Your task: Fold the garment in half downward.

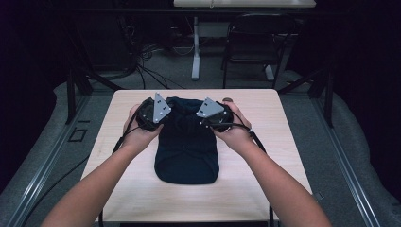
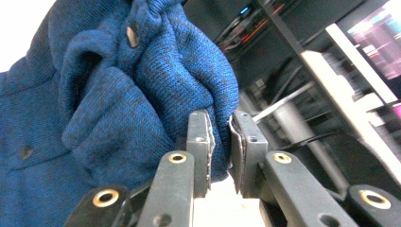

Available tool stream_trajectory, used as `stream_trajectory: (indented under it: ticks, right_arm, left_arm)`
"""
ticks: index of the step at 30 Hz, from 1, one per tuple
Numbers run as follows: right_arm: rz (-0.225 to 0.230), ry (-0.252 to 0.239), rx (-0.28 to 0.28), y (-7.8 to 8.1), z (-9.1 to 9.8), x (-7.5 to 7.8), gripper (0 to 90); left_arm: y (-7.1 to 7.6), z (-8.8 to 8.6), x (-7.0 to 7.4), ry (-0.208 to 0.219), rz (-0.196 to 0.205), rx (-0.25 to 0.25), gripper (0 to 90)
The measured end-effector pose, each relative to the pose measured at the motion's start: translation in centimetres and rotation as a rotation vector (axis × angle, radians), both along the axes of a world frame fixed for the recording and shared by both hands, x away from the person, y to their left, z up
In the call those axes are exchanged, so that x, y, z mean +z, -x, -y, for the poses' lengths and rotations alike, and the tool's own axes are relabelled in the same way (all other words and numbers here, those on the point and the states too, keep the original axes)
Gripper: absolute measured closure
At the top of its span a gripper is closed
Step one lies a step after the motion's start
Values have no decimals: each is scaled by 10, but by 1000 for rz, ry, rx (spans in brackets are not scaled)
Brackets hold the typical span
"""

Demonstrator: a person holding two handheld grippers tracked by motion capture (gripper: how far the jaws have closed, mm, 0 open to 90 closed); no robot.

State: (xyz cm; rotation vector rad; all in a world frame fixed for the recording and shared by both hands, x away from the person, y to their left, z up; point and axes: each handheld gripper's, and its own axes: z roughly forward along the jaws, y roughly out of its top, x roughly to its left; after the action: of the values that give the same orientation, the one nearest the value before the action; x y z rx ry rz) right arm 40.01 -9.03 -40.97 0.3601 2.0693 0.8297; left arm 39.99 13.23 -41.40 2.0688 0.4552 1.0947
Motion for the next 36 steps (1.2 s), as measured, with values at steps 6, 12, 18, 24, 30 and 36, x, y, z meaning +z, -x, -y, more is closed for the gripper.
stream_trajectory:
  ticks: [6,12,18,24,30,36]
  right_arm:
    - [-51,65,53,21,5,-37,780]
    - [-115,76,82,42,9,-65,777]
    - [-137,60,120,69,9,-72,770]
    - [-175,78,151,89,5,-79,763]
    - [-258,57,174,105,6,-86,771]
    - [-356,6,213,129,9,-102,719]
  left_arm:
    - [25,2,-50,-92,-65,-57,794]
    - [43,1,-74,-101,-122,-97,794]
    - [62,-4,-83,-93,-162,-136,791]
    - [70,-18,-88,-39,-227,-173,779]
    - [84,-29,-96,-2,-280,-213,767]
    - [106,-47,-109,84,-381,-236,668]
